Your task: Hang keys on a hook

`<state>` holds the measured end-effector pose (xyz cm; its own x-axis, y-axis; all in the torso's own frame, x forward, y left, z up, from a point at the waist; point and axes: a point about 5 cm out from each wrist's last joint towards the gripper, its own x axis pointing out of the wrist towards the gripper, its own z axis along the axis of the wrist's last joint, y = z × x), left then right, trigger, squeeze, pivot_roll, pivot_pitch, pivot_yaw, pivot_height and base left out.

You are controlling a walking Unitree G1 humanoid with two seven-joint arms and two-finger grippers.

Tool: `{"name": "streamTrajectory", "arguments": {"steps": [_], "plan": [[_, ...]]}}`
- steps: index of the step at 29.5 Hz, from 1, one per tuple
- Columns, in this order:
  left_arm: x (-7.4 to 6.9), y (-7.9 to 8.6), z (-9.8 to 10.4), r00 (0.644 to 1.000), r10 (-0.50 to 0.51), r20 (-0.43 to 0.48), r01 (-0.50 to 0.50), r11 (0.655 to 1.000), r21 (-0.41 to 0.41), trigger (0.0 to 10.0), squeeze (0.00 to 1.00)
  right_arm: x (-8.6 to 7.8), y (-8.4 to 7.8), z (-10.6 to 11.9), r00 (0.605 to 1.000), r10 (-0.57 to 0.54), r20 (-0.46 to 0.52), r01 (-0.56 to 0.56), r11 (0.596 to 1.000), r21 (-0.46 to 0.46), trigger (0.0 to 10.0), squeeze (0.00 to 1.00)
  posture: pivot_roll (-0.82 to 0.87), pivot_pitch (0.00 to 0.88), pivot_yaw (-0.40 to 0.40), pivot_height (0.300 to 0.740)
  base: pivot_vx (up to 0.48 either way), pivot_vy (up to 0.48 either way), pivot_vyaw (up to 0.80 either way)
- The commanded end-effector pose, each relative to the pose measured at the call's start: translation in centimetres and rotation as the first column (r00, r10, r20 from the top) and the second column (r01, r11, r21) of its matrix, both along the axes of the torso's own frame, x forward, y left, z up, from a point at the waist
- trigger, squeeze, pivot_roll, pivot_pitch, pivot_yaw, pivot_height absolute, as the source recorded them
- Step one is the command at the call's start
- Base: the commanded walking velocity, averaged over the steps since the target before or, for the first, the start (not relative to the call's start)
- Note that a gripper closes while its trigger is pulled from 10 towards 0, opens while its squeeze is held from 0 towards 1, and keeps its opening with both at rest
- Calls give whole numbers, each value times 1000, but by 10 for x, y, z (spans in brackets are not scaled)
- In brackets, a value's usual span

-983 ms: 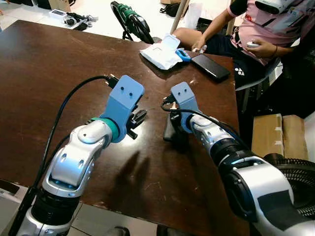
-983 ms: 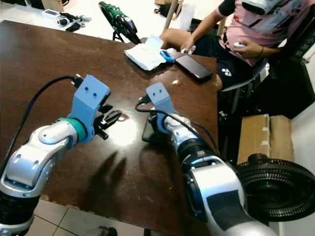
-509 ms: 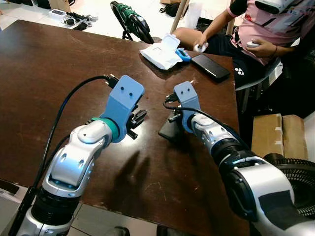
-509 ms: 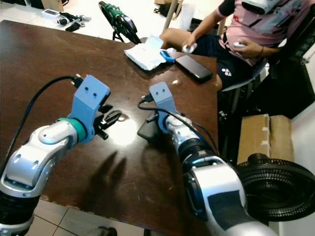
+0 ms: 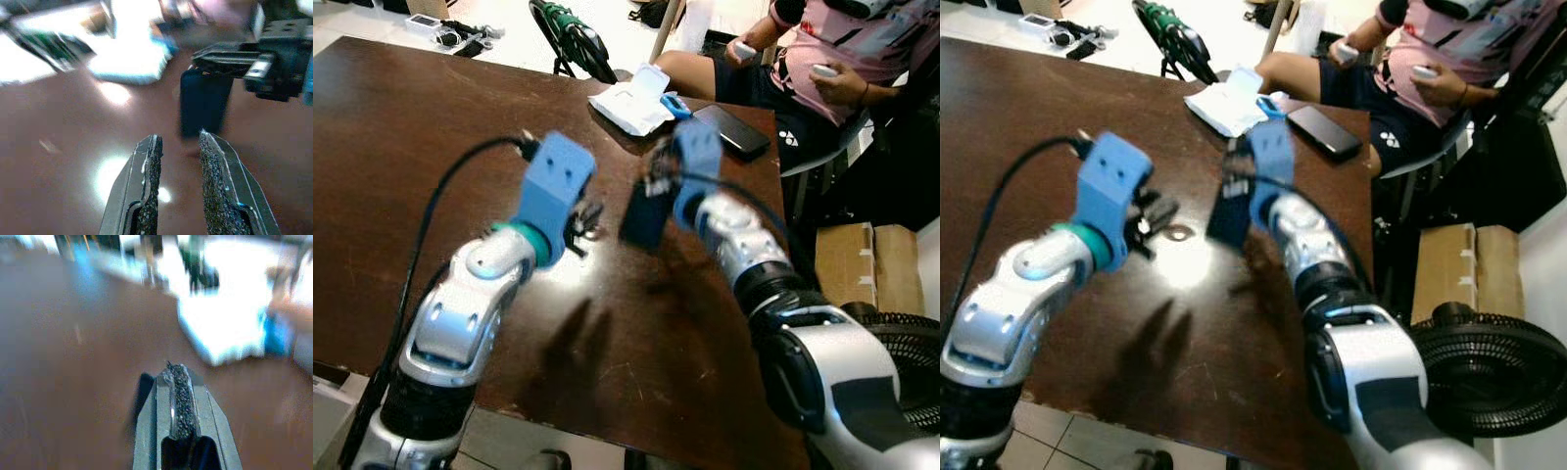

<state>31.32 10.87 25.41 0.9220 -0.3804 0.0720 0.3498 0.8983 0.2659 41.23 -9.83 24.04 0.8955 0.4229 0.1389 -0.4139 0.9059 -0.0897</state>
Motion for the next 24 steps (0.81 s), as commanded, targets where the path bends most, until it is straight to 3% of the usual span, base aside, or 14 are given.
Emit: {"name": "streamTrajectory", "arguments": {"steps": [1,8,13,20,24], "plan": [[1,4,7,997,38,61,-37,999,-21,10000,0,-4,-4,0,999,11,42,-12,1000,23,10000,0,92,31,27,740,0,0,0],[1,8,12,994,69,88,-66,997,-32,10000,0,-9,-14,-2,996,-26,81,23,999,37,10000,0,86,0,27,740,0,0,0],[2,25,12,986,143,90,-139,989,-41,10000,0,-22,-24,-4,982,-103,157,91,992,82,10000,0,71,0,45,740,0,0,0],[4,46,12,958,264,113,-255,963,-88,10000,0,-33,-28,-14,971,-186,148,158,970,186,10000,0,81,0,70,740,0,0,0],[8,50,8,949,294,115,-287,955,-77,10000,0,-34,-27,-10,965,-204,163,171,965,197,10000,0,90,0,66,740,0,0,0]]}}
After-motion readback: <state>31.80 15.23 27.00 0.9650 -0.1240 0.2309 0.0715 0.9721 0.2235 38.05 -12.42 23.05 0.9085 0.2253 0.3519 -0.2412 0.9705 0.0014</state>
